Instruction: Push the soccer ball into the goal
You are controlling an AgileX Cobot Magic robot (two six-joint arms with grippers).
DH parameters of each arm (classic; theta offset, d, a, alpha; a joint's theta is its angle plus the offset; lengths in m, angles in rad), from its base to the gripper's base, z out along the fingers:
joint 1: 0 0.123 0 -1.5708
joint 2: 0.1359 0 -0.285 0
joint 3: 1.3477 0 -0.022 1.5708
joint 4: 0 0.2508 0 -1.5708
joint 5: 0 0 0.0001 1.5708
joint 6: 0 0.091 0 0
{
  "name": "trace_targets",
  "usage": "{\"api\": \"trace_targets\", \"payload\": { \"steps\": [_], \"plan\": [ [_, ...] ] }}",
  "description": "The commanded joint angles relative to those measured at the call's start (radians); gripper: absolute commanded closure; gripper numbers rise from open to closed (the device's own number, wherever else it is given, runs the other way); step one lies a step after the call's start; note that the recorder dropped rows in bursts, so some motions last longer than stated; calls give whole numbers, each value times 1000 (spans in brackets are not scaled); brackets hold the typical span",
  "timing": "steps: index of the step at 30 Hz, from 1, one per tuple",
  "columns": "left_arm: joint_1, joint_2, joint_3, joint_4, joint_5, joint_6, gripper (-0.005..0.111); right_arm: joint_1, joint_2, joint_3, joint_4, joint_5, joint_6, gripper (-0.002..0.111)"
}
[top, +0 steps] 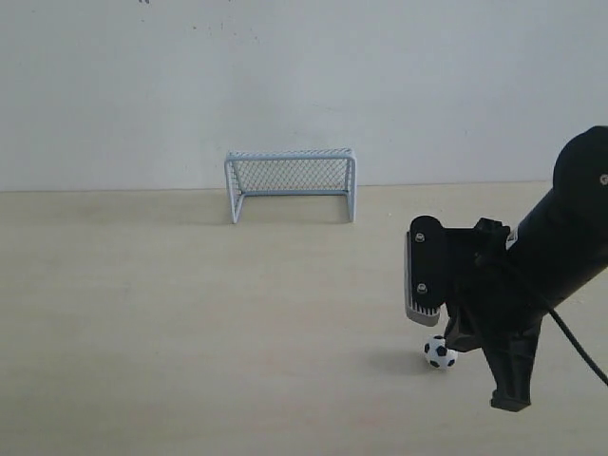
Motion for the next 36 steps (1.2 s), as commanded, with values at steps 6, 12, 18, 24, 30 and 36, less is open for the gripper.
{"api": "trace_targets", "payload": {
  "steps": [6, 12, 18, 24, 30, 36],
  "plan": [
    [2, -3, 3, -10, -2, -8, 102, 2, -3, -4, 90, -1, 67, 108],
    [2, -3, 3, -10, -2, -8, 102, 2, -3, -4, 86, -18, 153, 108],
    [2, -3, 3, -10, -2, -8, 102, -14, -3, -4, -307, -66, 408, 108],
    [2, -3, 3, -10, -2, -8, 102, -303, 13, -34, -912, -233, 851, 108],
    [2, -3, 3, -10, -2, -8, 102, -512, 129, -216, -869, -172, 557, 108],
    [2, -3, 3, -10, -2, -8, 102, -528, 292, -427, -512, 321, -101, 108]
  ]
}}
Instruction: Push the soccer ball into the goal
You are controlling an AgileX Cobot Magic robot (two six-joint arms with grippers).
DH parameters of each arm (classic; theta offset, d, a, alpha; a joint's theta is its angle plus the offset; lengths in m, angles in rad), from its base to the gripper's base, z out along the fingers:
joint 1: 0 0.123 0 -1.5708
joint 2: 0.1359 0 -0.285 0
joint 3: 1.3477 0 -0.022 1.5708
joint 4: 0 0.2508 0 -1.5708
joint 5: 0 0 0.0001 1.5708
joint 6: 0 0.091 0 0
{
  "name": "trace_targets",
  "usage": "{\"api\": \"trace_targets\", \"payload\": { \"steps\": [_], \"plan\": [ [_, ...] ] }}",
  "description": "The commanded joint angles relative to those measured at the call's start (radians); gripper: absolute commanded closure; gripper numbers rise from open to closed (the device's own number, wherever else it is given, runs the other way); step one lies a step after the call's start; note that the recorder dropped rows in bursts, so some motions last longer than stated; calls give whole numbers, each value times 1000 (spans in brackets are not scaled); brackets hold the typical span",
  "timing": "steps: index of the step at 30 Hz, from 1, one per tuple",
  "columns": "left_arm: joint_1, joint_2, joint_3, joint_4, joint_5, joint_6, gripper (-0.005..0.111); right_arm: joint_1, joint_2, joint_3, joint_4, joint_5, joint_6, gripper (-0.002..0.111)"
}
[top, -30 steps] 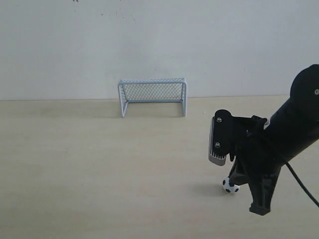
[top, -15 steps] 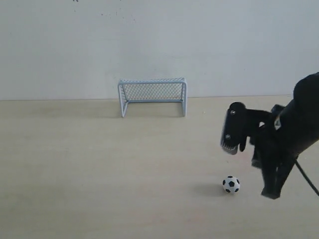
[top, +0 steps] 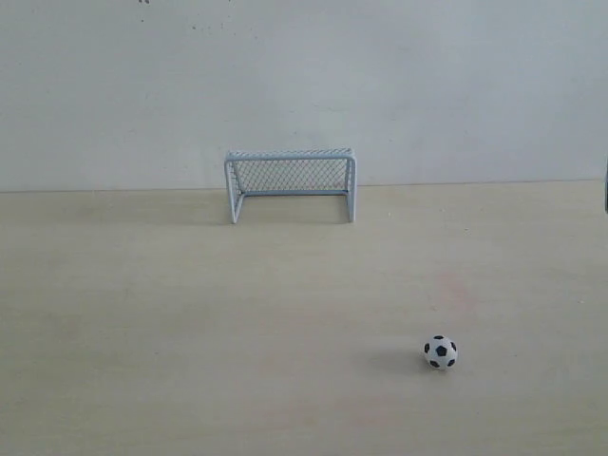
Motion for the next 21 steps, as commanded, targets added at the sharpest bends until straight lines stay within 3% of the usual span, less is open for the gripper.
{"api": "trace_targets", "payload": {
  "steps": [1, 3, 5, 8, 21],
  "plan": [
    [2, -3, 3, -10, -2, -8, 102, -7, 98, -131, 358, 411, -517, 108],
    [2, -3, 3, -10, -2, -8, 102, -7, 121, -178, 557, 606, -709, 108],
    [2, -3, 3, -10, -2, -8, 102, -7, 126, -195, 741, 606, -819, 108],
    [2, -3, 3, -10, -2, -8, 102, 13, 120, -199, 855, 606, -856, 108],
    [2, -3, 3, -10, -2, -8, 102, 341, 124, -195, 668, 606, -821, 108]
  ]
}}
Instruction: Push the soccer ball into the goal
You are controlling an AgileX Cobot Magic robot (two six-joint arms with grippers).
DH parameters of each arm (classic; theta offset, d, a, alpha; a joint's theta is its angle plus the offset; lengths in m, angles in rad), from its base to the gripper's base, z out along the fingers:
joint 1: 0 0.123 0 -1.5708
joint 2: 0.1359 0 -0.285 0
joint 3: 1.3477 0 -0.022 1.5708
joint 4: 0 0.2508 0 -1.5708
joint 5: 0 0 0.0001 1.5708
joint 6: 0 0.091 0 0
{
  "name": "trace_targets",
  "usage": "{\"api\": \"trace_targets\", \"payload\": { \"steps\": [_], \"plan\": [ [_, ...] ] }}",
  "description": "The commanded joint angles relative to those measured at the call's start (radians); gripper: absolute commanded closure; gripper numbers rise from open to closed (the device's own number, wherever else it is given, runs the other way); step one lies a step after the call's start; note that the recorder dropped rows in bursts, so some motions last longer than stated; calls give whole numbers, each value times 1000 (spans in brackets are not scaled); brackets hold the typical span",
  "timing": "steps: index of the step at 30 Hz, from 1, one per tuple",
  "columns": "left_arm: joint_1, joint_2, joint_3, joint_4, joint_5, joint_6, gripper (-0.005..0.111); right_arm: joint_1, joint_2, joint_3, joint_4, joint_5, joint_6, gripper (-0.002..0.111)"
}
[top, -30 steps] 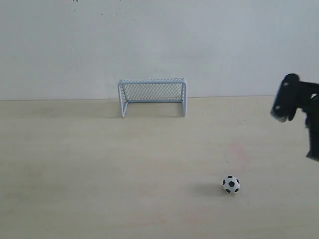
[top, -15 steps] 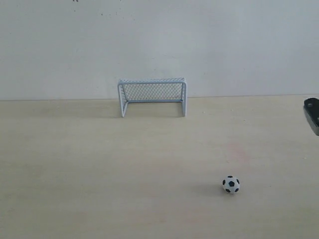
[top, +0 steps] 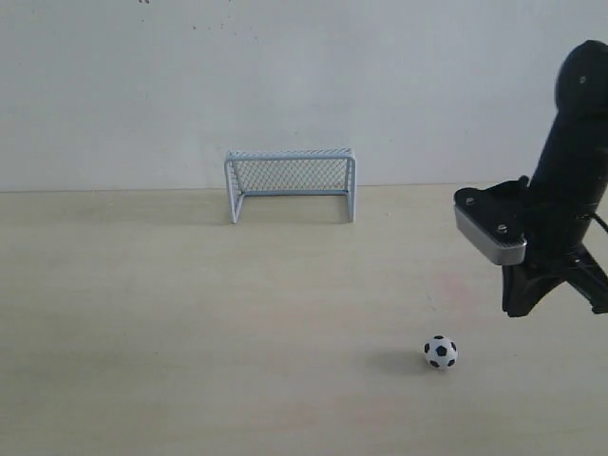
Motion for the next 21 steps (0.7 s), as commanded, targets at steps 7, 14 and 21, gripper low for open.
{"api": "trace_targets", "payload": {
  "steps": [7, 14, 21],
  "plan": [
    [2, -3, 3, -10, -2, -8, 102, 126, -5, 45, -45, 13, 23, 108],
    [2, -3, 3, -10, -2, -8, 102, 128, -5, 143, -24, 13, -53, 108],
    [2, -3, 3, -10, -2, -8, 102, 136, 35, 145, -36, 13, -92, 108]
  ]
}}
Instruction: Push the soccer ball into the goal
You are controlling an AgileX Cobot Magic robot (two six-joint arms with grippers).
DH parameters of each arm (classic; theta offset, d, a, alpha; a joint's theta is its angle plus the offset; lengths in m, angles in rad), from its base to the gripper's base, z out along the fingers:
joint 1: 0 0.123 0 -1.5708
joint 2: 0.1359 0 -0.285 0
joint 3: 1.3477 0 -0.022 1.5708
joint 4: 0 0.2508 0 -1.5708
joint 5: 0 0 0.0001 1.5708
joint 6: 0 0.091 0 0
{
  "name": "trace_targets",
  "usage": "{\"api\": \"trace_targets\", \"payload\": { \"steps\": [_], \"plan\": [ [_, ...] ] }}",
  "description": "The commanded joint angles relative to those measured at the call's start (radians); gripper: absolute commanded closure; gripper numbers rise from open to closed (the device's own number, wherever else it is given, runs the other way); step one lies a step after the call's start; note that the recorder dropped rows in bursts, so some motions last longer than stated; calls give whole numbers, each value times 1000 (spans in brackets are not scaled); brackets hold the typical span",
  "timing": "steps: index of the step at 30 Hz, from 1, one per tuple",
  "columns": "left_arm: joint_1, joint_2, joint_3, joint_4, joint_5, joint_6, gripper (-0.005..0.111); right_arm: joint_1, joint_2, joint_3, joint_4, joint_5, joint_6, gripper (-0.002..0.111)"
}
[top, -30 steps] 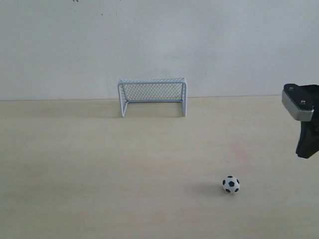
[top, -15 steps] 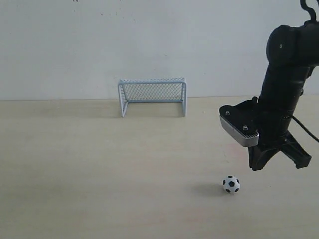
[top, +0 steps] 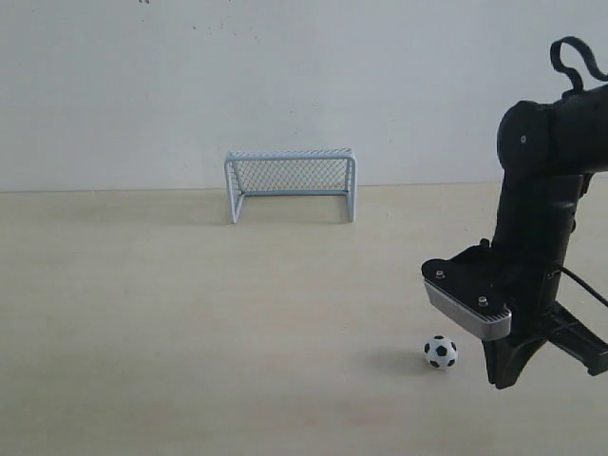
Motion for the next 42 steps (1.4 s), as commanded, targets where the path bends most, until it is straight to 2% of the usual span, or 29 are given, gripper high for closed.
{"api": "trace_targets", "payload": {
  "steps": [1, 11, 21, 31, 42],
  "plan": [
    [2, -3, 3, -10, -2, -8, 102, 10, 34, 4, -19, 7, -25, 108],
    [2, -3, 3, -10, -2, -8, 102, 33, 57, 4, -69, -107, -64, 108],
    [2, -3, 3, -10, -2, -8, 102, 33, 58, 4, -32, -174, -109, 108],
    [2, -3, 3, -10, -2, -8, 102, 33, 58, 4, 29, -169, -161, 108],
    [2, -3, 3, -10, -2, -8, 102, 33, 58, 4, -36, -29, -134, 108]
  ]
}}
